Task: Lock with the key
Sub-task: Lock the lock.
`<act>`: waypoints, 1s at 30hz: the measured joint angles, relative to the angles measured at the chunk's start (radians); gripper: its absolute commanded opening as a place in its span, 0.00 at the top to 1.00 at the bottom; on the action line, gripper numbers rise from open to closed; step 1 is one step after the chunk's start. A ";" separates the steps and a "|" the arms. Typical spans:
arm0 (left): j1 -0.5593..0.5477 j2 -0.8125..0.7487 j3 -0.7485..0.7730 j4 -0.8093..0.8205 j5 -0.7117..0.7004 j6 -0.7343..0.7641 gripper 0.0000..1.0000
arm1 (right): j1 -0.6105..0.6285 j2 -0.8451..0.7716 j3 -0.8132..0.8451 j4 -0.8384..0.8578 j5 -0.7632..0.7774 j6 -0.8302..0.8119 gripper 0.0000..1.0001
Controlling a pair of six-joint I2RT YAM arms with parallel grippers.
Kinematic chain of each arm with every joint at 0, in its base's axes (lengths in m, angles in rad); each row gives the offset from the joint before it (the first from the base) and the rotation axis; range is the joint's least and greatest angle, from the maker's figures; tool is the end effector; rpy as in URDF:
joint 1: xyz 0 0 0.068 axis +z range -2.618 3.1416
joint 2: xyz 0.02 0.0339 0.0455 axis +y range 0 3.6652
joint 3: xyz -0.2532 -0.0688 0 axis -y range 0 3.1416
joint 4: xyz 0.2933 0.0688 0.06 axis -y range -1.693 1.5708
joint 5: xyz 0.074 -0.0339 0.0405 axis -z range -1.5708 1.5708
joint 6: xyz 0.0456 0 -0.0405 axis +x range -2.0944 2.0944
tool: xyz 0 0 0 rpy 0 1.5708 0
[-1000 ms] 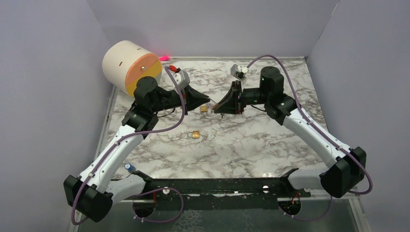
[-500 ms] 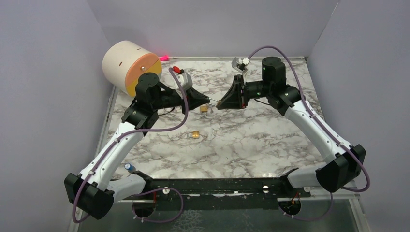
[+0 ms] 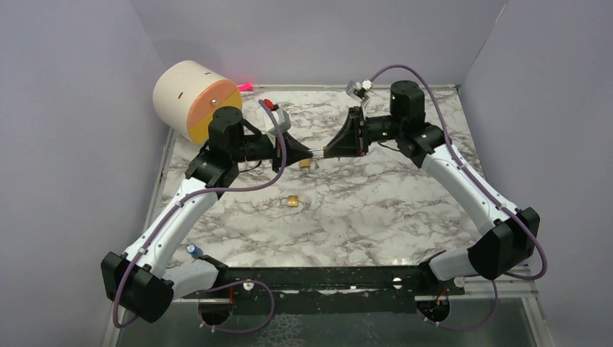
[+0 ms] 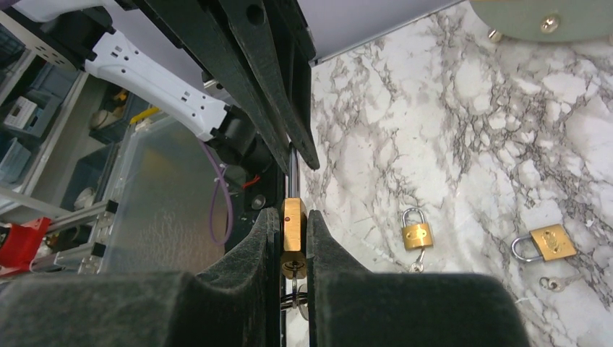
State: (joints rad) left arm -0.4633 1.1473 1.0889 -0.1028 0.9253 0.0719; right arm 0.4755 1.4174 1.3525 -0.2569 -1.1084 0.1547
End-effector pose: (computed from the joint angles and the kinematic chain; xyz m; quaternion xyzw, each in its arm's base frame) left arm 0.2632 -0.1722 0.3708 0.4591 0.5809 -0.4462 0.5026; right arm 0.3079 0.2045 0.3747 -0.4139 0.6318 0.5600 0.3404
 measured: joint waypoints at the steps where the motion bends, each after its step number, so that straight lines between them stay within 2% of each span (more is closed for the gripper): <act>1: 0.000 0.000 0.000 -0.002 0.003 0.000 1.00 | -0.003 0.000 -0.006 0.036 -0.001 0.013 0.99; 11: 0.000 0.017 -0.010 -0.008 0.060 -0.023 1.00 | -0.003 -0.005 -0.015 0.134 -0.017 0.049 0.99; 17: -0.002 0.024 -0.027 0.001 0.085 -0.057 1.00 | 0.010 -0.009 -0.029 0.247 -0.027 0.086 0.99; 30: 0.070 0.023 -0.077 0.163 0.151 -0.226 1.00 | 0.014 -0.028 -0.101 0.389 -0.006 0.119 0.99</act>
State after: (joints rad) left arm -0.3931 1.1706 1.0119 0.0601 1.0767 -0.1539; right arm 0.4900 1.3891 1.2518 0.1318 -1.1149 0.2733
